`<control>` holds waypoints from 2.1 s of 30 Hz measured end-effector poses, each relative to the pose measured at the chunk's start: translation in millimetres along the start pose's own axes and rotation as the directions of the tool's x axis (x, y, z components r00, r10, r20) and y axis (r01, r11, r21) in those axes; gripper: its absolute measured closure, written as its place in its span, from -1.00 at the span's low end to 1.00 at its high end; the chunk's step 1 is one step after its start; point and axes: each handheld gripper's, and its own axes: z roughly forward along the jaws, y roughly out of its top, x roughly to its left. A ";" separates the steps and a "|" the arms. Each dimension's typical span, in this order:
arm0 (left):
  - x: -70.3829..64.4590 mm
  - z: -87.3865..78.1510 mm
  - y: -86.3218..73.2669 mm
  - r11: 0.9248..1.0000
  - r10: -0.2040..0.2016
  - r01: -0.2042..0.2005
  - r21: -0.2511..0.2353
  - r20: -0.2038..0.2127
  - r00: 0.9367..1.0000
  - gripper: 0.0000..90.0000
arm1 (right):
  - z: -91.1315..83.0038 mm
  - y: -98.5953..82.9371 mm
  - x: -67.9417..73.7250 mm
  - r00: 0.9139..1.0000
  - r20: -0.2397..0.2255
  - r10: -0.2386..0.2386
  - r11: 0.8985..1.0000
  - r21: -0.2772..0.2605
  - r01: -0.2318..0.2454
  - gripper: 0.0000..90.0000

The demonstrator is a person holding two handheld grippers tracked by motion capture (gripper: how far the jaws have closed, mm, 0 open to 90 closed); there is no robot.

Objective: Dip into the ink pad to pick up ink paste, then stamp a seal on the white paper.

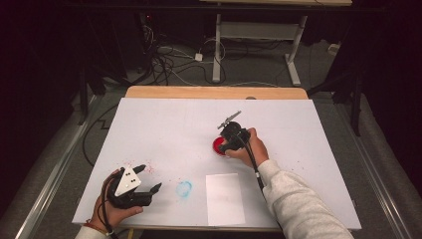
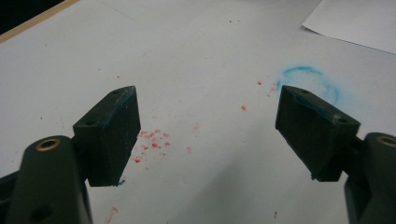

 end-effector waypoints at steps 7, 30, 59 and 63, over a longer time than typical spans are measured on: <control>-0.9 1.1 0.9 1.000 0.002 -0.002 0.002 0.004 1.000 -0.52 | -7.3 1.4 -2.5 1.000 0.000 -0.002 1.000 -0.031 0.002 0.23; -2.7 1.2 0.5 1.000 0.020 -0.020 0.024 -0.005 1.000 -0.52 | -69.9 -2.5 2.4 0.997 -0.055 -0.060 0.982 -0.184 0.049 0.23; -5.5 1.3 4.2 0.999 0.035 -0.035 0.008 -0.009 0.999 -0.52 | -99.9 -44.7 51.9 0.968 -0.126 -0.217 0.951 -0.253 0.180 0.23; -5.4 1.3 3.9 0.999 0.036 -0.036 0.011 -0.011 0.999 -0.52 | -102.1 -50.1 55.0 0.963 -0.140 -0.230 0.949 -0.251 0.190 0.23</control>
